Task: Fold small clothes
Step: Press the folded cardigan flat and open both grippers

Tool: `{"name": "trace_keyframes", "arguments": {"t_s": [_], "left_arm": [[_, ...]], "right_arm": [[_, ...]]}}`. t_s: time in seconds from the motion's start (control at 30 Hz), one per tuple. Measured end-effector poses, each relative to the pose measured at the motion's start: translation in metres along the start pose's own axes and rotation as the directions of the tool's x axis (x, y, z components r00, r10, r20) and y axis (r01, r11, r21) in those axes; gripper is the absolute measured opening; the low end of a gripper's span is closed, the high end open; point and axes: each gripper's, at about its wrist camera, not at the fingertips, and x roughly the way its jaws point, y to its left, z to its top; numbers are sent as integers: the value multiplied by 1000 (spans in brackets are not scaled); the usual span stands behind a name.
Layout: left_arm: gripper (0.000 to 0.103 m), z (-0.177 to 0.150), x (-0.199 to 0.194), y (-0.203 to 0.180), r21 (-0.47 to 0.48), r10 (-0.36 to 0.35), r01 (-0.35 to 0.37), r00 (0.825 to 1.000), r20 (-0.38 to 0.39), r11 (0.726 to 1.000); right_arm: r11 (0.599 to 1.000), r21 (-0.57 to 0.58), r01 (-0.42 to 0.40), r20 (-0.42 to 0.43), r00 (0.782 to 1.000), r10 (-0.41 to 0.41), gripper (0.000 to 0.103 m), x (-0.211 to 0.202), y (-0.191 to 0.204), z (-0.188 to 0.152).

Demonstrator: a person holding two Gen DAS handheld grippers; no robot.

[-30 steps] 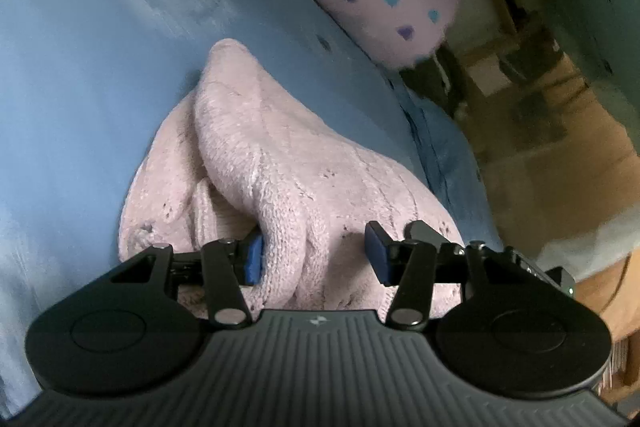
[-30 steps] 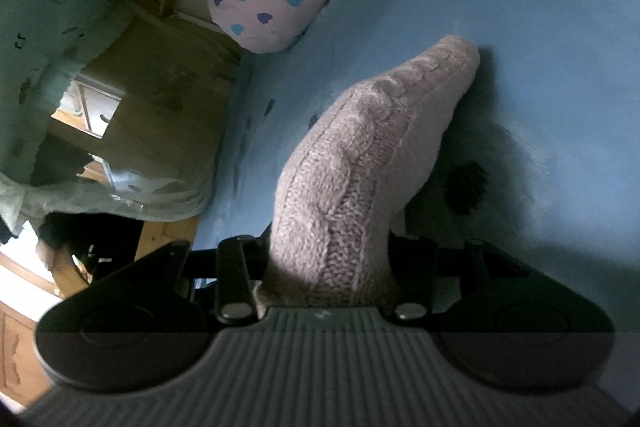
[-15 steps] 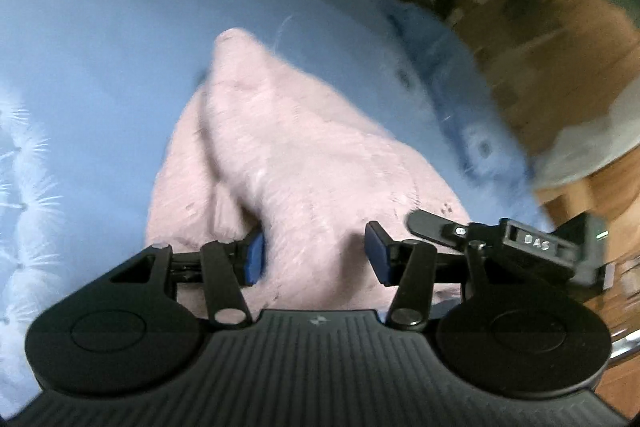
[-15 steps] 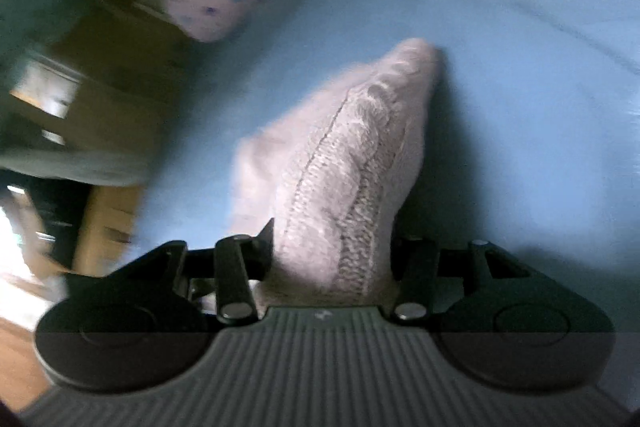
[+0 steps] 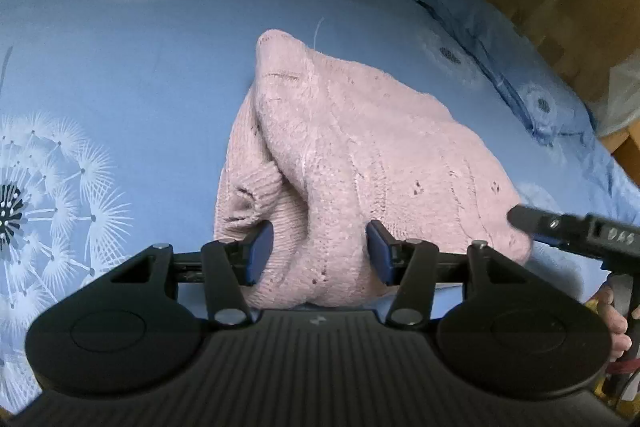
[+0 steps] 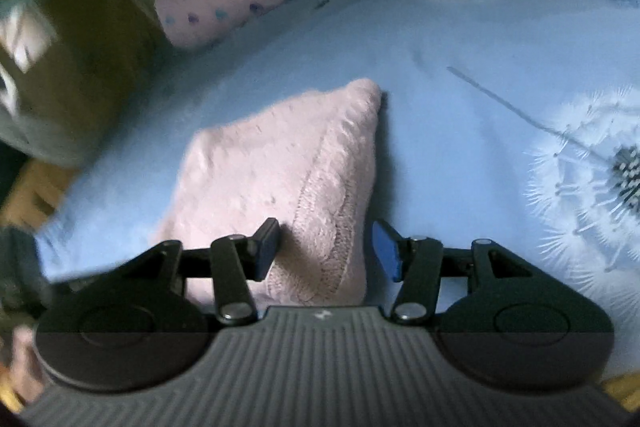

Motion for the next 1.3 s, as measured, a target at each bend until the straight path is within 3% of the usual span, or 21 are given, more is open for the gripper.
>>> {"name": "trace_keyframes", "arguments": {"t_s": [0.13,0.43,0.5,0.63,0.73,0.87,1.0,1.13,1.3], "left_arm": [[59,-5,2,2,25,10,-10,1000,14,1000],[60,-16,-27,-21,92,93,-99,993,71,991],[65,-22,-34,-29,114,122,-130,990,74,985],[75,-37,-42,-39,135,186,-197,979,89,971],[78,-50,-42,-41,131,220,-230,972,86,964],[80,-62,-32,-49,147,278,-289,956,90,946],[89,-69,-23,-59,153,310,-325,944,112,933],[91,-73,-7,-65,170,340,-346,938,64,923],[99,-78,0,-67,178,377,-386,923,82,905]], "right_arm": [[1000,-9,1,-29,1000,-1,54,18,-7,-17],[994,-104,40,107,994,-29,55,-11,14,-32],[988,-143,57,132,991,-38,55,-20,21,-39],[968,-230,98,171,983,-59,65,-31,34,-55],[953,-269,137,188,978,-87,67,-33,38,-67],[937,-292,192,186,972,-141,78,-30,36,-79],[917,-322,235,193,965,-180,80,-27,38,-93],[884,-364,292,197,952,-233,79,-16,39,-105],[898,-321,300,216,947,-239,83,-11,32,-109]]}}
